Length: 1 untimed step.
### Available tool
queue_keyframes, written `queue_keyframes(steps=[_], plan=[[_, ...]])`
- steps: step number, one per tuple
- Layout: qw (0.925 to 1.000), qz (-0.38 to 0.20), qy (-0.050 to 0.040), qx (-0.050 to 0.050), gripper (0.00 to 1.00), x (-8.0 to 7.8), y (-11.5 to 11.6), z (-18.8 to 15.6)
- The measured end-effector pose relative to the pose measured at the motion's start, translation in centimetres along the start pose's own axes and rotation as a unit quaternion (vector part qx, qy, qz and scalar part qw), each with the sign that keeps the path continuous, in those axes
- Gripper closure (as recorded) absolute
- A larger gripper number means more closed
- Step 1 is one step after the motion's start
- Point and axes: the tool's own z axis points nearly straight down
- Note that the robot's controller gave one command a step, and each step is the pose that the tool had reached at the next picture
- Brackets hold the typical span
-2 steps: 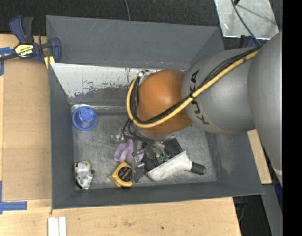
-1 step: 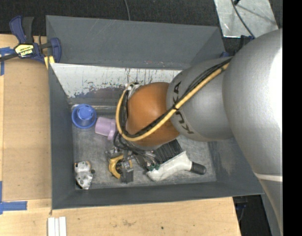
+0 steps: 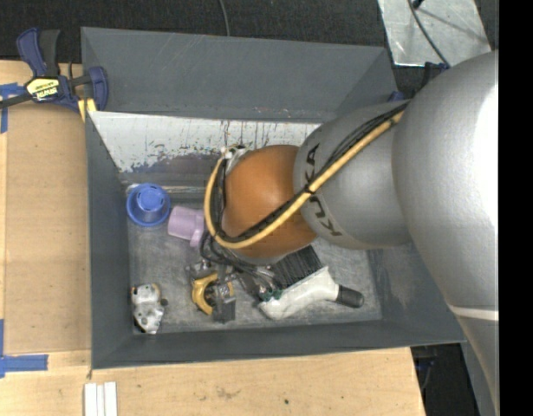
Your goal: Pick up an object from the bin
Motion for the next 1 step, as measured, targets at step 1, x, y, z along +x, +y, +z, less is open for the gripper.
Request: queue_keyframes(steps=[1], plan=[[0.9999, -0.016, -0.0007, 0.0, 1.0, -0.66, -0.82, -15.27]])
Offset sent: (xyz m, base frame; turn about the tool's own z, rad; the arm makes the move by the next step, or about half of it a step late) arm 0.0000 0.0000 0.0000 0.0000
